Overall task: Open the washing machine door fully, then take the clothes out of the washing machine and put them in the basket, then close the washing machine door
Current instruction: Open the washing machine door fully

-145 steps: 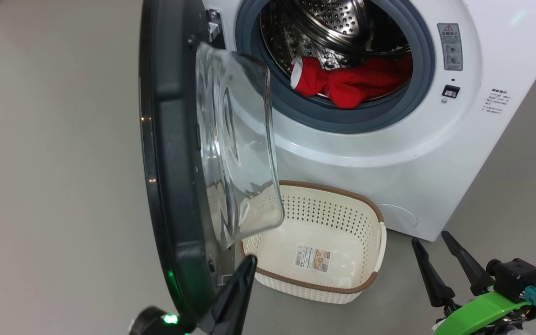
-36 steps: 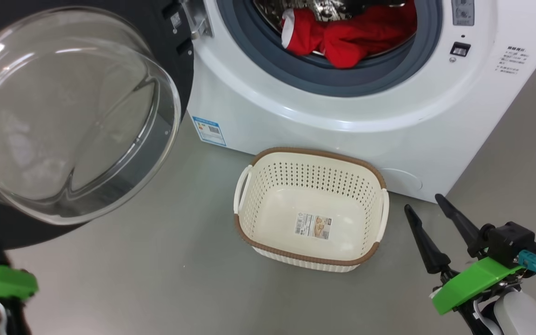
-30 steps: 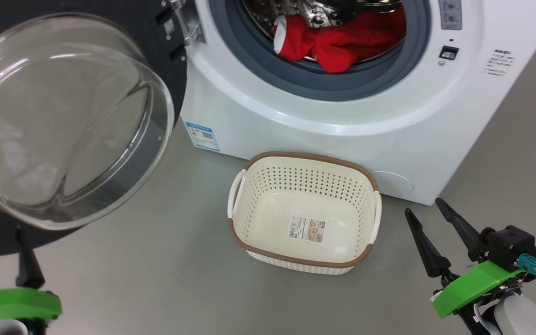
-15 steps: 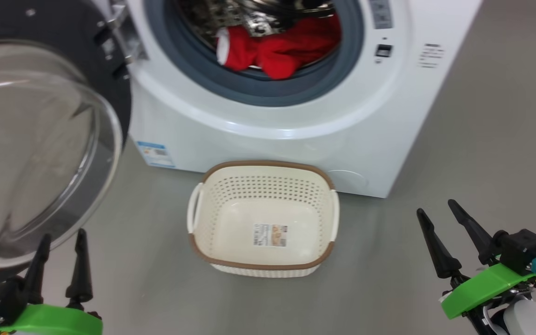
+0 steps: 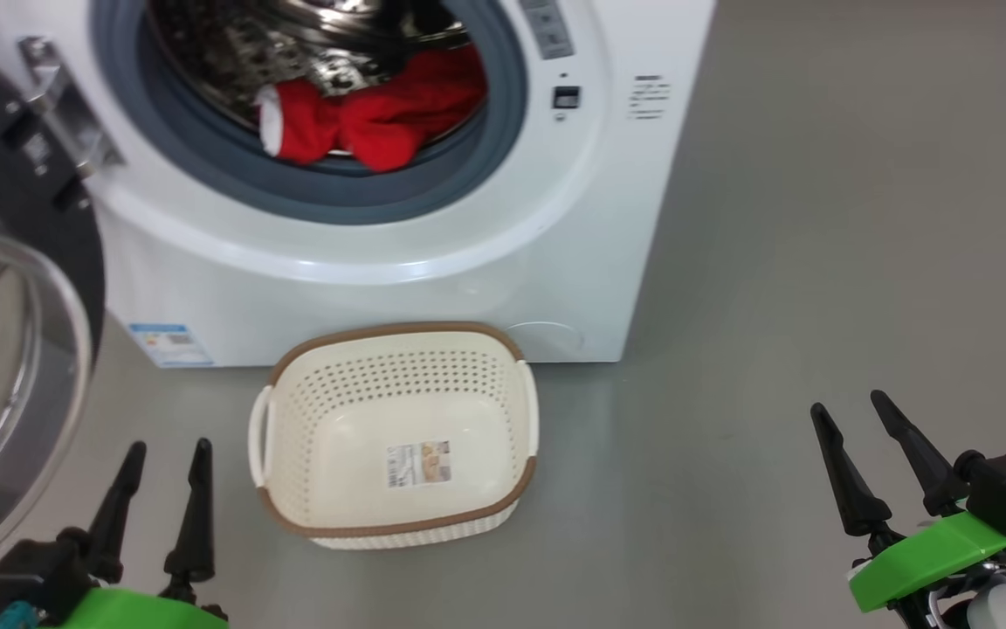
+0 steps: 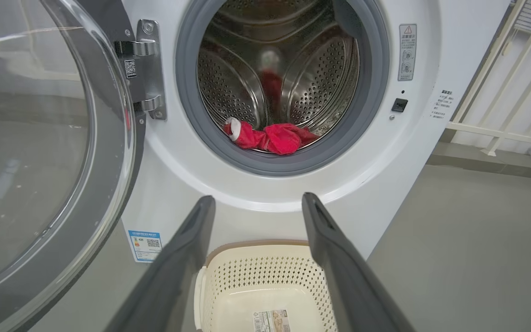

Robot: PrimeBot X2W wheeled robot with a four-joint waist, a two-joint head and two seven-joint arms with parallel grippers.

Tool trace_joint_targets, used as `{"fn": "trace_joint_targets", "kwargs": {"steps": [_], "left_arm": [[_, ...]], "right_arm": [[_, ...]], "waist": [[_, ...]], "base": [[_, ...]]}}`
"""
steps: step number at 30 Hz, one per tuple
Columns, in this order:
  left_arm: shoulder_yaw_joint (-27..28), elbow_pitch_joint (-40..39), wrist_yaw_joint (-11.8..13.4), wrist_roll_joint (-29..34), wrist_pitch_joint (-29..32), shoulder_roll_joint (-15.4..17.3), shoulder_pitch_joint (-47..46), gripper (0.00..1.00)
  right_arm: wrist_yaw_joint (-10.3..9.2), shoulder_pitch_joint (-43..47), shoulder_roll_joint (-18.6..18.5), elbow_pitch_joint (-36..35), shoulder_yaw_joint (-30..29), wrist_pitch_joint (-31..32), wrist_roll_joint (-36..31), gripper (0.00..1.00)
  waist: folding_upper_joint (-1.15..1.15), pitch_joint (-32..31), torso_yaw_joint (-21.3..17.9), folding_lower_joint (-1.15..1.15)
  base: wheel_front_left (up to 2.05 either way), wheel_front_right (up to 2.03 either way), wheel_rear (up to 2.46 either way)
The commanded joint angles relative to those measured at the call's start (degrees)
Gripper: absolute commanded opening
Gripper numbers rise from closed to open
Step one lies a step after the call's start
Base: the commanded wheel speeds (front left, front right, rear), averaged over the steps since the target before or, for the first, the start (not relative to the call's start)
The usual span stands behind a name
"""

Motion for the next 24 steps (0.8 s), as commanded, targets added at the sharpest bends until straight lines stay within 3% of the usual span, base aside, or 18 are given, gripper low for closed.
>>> {"fn": "trace_joint_targets", "kwargs": {"steps": [1, 9, 24], "left_arm": [[1.63, -1.64, -0.17, -0.26, -0.46, 1.72, -0.03, 1.00], [1.63, -2.53, -0.17, -0.63, -0.46, 1.57, 1.91, 1.00], [1.93, -3.72, -0.17, -1.04, -0.46, 1.71, 1.93, 1.00]], "right_arm": [[0.09, 0.40, -0.67, -1.57, 0.46, -0.68, -0.04, 1.00], [0.09, 1.83, -0.70, -1.89, -0.65, -0.68, 0.12, 1.00], [0.09, 1.90, -0.19, -2.78, -1.94, -0.68, -0.42, 1.00]], "waist": [[0.00, -0.64, -2.78, 0.00], [0.00, -1.40, -5.79, 0.00], [0.00, -0.60, -4.87, 0.00]], "base": [[0.00, 0.00, 0.00], [0.00, 0.00, 0.00], [0.00, 0.00, 0.00]]}}
